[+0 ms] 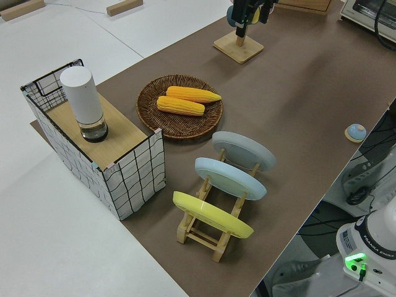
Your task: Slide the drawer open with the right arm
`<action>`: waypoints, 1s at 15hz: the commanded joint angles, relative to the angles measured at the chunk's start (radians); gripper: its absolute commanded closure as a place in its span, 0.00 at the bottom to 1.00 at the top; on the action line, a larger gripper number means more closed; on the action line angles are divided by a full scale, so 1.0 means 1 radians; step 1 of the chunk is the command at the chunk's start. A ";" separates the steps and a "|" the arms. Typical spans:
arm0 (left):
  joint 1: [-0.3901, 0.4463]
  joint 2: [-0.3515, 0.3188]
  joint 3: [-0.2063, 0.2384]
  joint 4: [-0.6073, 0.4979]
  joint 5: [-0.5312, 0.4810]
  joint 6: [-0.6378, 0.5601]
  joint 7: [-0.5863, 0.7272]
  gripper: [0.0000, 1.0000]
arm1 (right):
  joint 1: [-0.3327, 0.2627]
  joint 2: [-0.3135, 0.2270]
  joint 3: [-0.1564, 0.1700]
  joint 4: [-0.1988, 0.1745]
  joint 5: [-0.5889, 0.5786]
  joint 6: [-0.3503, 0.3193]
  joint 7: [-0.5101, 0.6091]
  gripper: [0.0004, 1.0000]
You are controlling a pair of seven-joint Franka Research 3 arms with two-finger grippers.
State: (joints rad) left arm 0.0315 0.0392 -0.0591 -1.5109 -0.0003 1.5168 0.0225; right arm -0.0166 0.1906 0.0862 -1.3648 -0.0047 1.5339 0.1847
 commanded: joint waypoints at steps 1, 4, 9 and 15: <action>0.005 0.011 -0.007 0.024 0.017 -0.020 0.010 0.00 | -0.002 -0.007 0.010 0.004 -0.006 -0.018 -0.025 0.02; 0.005 0.011 -0.007 0.024 0.017 -0.020 0.010 0.01 | 0.006 -0.007 0.015 0.004 -0.029 -0.018 -0.024 0.02; 0.005 0.013 -0.007 0.024 0.017 -0.020 0.010 0.01 | 0.081 -0.002 0.021 0.004 -0.233 -0.018 -0.067 0.02; 0.005 0.011 -0.007 0.026 0.017 -0.020 0.010 0.01 | 0.164 0.032 0.021 -0.005 -0.498 -0.018 -0.120 0.02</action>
State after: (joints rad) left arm 0.0315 0.0392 -0.0591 -1.5109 -0.0003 1.5168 0.0225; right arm 0.1201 0.1942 0.1075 -1.3685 -0.3912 1.5279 0.1123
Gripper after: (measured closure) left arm 0.004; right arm 0.013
